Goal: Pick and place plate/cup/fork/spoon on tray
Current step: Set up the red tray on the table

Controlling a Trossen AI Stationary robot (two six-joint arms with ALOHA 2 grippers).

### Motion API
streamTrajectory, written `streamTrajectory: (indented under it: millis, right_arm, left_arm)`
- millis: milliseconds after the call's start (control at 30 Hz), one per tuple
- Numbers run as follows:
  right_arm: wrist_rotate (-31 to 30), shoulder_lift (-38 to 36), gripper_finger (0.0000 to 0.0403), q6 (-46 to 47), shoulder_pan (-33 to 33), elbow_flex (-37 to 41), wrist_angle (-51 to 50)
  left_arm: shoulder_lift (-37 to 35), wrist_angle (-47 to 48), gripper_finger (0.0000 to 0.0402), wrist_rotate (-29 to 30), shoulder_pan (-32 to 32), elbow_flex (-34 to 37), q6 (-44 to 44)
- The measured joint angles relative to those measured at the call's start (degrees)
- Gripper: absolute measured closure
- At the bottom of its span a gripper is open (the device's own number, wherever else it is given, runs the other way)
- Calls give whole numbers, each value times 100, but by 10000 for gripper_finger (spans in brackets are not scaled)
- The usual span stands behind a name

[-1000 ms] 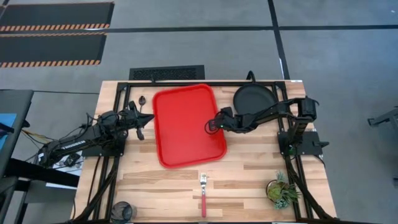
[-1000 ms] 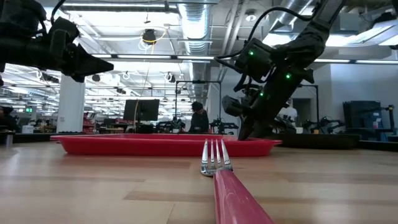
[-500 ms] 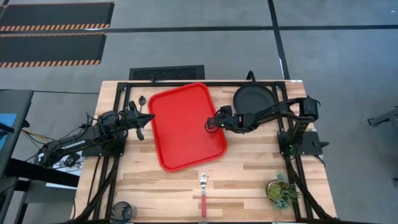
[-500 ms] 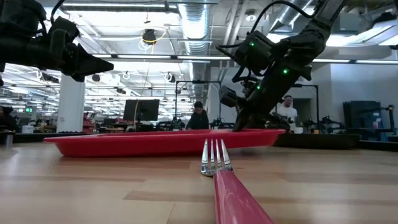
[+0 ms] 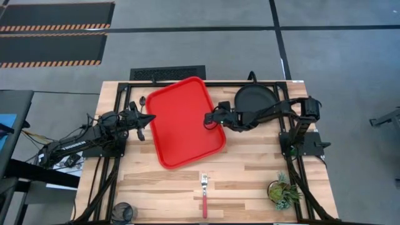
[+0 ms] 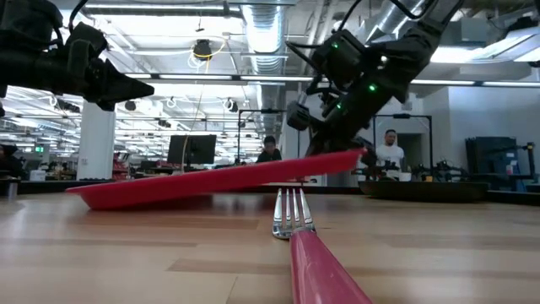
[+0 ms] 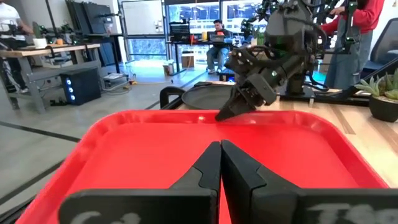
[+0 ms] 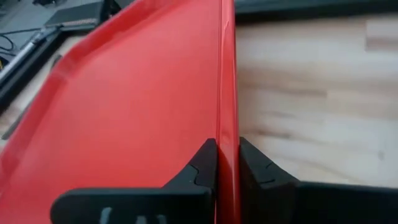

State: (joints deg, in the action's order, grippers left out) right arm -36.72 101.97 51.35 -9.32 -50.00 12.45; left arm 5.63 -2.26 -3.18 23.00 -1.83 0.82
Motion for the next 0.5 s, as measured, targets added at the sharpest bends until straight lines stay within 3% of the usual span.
streamTrajectory:
  millis: [167,500]
  right_arm:
    - [-30,-9,363,-455,-122,-406,-292]
    - [47,-868,363,-1389,-461,-1164,-2128]
  left_arm:
    - [0,7,401,0,0,0,2]
    - [0,28,401,0,0,0,2]
